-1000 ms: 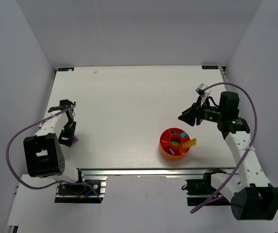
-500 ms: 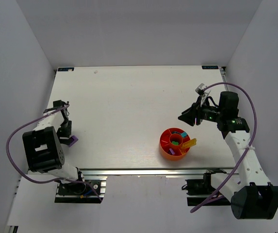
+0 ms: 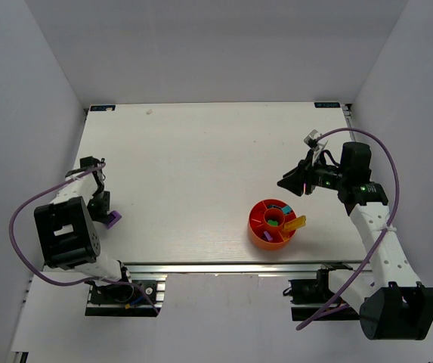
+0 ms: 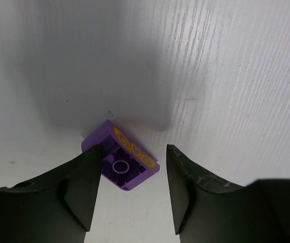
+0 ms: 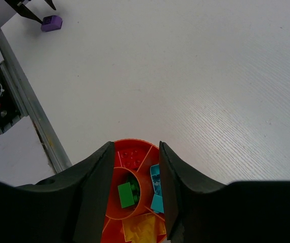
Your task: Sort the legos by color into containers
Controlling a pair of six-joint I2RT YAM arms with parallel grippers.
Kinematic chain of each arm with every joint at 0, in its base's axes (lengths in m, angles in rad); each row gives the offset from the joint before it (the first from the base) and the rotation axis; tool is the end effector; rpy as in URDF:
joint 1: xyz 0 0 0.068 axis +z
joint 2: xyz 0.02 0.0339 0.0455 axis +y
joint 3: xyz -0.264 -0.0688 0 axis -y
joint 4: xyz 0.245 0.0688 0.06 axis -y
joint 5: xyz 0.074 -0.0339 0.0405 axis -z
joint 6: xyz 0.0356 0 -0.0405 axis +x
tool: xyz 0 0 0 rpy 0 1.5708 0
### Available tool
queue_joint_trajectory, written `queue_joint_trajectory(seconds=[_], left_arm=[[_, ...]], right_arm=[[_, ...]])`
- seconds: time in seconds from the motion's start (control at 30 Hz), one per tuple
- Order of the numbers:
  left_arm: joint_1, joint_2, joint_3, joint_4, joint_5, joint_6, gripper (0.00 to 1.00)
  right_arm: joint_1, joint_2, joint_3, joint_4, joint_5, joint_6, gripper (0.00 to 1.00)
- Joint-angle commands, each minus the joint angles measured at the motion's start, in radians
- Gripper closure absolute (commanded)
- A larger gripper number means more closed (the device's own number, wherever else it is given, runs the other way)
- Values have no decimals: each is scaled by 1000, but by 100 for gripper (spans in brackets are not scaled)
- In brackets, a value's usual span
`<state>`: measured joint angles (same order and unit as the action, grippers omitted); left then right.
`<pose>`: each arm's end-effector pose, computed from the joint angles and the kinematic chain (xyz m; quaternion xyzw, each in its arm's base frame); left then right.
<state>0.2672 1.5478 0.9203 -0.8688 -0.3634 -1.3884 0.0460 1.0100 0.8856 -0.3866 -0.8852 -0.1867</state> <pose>0.2431 0.0797 0.1752 -0.7284 0.6599 0.1335 0.1270 0.2129 0.0374 0.3190 -0.3055 0.7493 0.3365 0.4816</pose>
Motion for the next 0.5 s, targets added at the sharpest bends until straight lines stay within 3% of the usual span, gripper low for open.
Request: queue_joint_trajectory(seconds=[0.0, 0.1, 0.23, 0.47], left_arm=[[4, 72, -40, 119, 72, -112, 38], [4, 83, -28, 142, 112, -74, 36], [4, 83, 15, 123, 171, -21, 24], [4, 83, 54, 79, 167, 12, 21]], right_arm=[[-5, -1, -8, 35, 2, 3, 54], [-6, 2, -8, 35, 3, 1, 54], [-5, 1, -10, 35, 3, 1, 54], [-3, 2, -8, 35, 2, 1, 54]])
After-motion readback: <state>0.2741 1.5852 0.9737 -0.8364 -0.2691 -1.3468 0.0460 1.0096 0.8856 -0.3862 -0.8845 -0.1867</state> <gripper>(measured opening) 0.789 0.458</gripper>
